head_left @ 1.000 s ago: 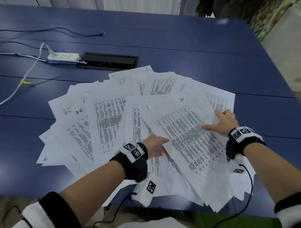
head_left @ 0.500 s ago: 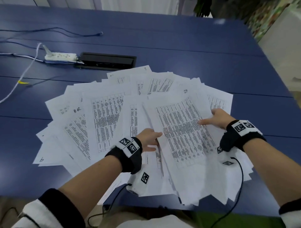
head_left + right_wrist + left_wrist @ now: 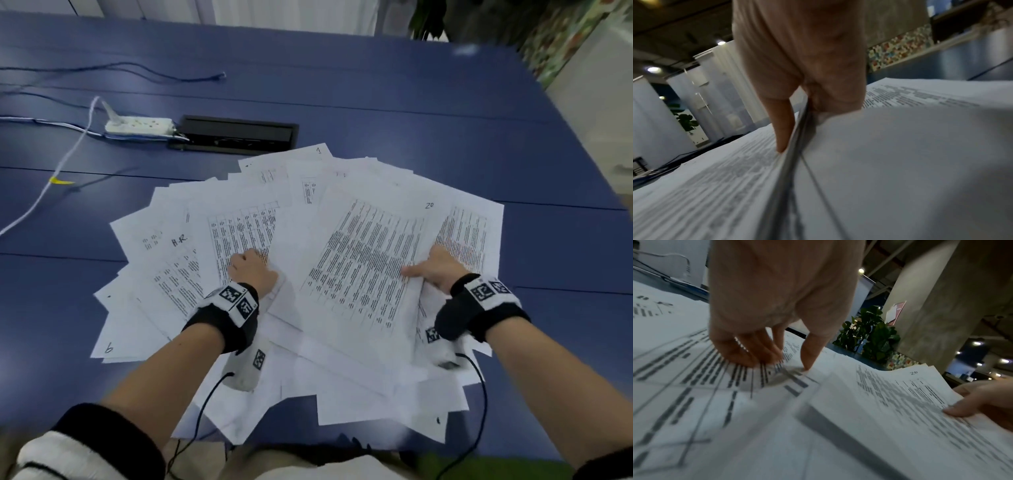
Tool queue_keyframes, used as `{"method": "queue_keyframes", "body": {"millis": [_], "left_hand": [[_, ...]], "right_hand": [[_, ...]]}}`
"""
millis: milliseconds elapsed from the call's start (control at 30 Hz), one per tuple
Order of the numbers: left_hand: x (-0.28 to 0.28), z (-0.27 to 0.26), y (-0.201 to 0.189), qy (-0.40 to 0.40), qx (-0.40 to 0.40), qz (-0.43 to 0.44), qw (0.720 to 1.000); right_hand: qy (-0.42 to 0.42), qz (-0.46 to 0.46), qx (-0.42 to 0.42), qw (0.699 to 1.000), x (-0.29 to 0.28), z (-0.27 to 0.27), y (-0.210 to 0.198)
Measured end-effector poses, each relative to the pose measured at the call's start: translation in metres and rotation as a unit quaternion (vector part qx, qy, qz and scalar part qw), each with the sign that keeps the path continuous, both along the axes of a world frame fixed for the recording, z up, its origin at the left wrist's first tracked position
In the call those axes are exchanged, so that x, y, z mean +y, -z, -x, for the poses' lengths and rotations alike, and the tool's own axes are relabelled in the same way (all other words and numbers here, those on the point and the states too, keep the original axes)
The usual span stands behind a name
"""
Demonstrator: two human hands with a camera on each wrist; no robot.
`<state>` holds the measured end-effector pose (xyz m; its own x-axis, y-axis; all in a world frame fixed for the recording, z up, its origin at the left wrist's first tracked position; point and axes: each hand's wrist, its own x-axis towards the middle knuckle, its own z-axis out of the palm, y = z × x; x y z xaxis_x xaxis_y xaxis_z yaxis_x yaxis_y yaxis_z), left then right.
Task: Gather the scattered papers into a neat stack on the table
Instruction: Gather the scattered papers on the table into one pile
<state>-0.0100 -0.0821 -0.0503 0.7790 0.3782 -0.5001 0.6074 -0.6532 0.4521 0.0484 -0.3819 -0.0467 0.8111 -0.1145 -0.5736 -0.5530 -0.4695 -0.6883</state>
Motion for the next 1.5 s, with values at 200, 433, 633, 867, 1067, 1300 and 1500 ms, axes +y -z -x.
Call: {"method": "queue_keyframes", "body": {"millis": [200, 433, 633, 867, 1067, 1300, 1500], "left_hand": [[0.001, -0.009, -0.011, 0.027, 0.013, 0.134, 0.991], [0.013, -0.01, -0.013, 0.108, 0.063, 0.126, 0.984], [0.009, -0.01, -0.02, 0.02, -0.001, 0.237, 0.971], [0.0, -0.003, -0.017, 0.025, 0.025, 0.285, 0.958], [-0.017, -0.004, -0.018, -0.032, 0.053, 0.391, 0.918], [0.013, -0.005, -0.006, -0.054, -0.079, 0.265, 0.96], [0.023, -0.002, -0.001, -0.076, -0.051, 0.309, 0.947]], "right_hand": [[0.05, 0.001, -0.062, 0.997, 0.004, 0.006, -0.01], [0.092, -0.021, -0.139, 0.986, 0.017, 0.004, -0.012], [0.098, -0.095, -0.032, 0.99, 0.013, 0.001, -0.017], [0.014, 0.15, -0.047, 0.987, 0.007, 0.003, -0.009], [-0.078, 0.192, 0.048, 0.977, 0.024, 0.003, 0.001], [-0.061, 0.254, -0.043, 0.964, 0.038, 0.01, 0.0], [-0.149, 0.299, -0.027, 0.942, 0.071, 0.015, 0.001]]}}
